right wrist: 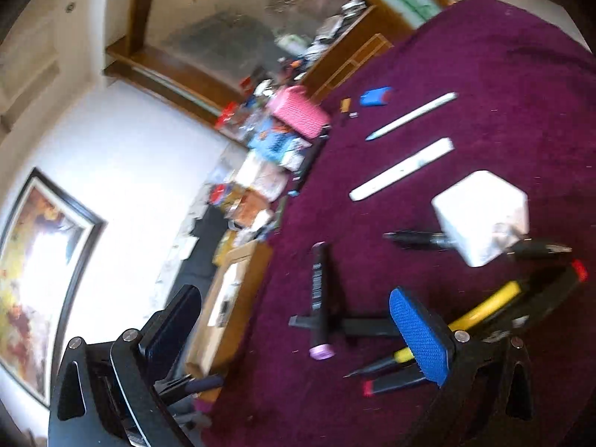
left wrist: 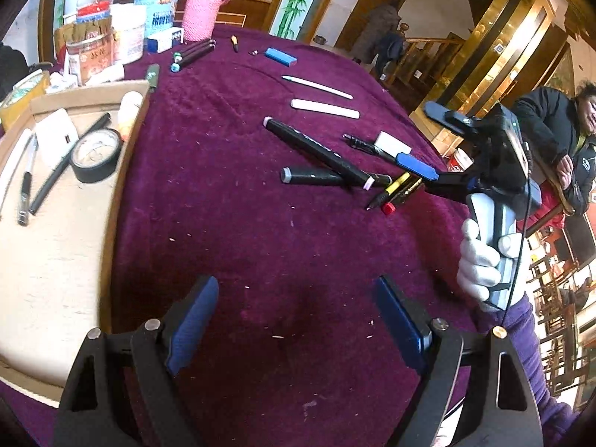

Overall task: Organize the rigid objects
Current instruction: 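Grasp a pink-capped black marker with the right tool while the left tool nears another black marker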

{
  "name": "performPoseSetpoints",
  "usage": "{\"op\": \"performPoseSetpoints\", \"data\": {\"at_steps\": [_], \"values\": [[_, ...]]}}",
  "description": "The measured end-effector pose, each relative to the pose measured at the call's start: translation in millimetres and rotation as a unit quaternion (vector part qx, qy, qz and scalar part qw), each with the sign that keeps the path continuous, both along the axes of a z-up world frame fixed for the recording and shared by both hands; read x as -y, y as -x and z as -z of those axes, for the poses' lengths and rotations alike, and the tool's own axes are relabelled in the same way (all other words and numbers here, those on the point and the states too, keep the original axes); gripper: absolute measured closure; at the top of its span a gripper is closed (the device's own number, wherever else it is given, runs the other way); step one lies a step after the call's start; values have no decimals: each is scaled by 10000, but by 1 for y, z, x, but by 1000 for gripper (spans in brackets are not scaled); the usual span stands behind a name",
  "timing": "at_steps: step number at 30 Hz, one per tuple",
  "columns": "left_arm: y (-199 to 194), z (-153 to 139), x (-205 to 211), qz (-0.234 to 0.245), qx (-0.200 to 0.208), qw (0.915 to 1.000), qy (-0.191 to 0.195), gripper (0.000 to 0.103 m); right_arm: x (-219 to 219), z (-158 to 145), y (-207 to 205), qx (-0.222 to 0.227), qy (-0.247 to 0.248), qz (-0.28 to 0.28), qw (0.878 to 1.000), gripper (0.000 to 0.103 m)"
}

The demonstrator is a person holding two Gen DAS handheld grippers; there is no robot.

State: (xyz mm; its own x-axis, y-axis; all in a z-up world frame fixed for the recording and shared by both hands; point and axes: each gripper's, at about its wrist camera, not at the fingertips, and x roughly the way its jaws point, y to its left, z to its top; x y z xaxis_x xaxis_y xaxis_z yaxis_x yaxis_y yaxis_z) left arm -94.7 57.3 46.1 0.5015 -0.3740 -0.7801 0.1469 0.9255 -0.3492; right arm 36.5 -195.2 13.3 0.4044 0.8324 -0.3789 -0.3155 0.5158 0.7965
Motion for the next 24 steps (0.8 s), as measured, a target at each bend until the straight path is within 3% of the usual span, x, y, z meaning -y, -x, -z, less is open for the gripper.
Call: {"op": "performPoseSetpoints", "data": {"at_steps": [8,11,15,20,24], "values": [[8,5,1,39,-19,9999,-160,18,-18,4,-12,69,1002,164,9948,0],[12,3,-9,-54,49,9998,-202,18,-22,-3,-12,108,1231,269,9920,5],[16,-1,-23,-135,113,9998,-81,18,-68,-14,-16,196,2357,12,9716,30],[20,-8,-37,-157,225,9996,-92,18,-126,-12,-23,320,3309,-370,9424,35],[19,-16,-43,-107,341,9991,-216,18,-146,3,-33,150,3806,-371,9239,63]]}}
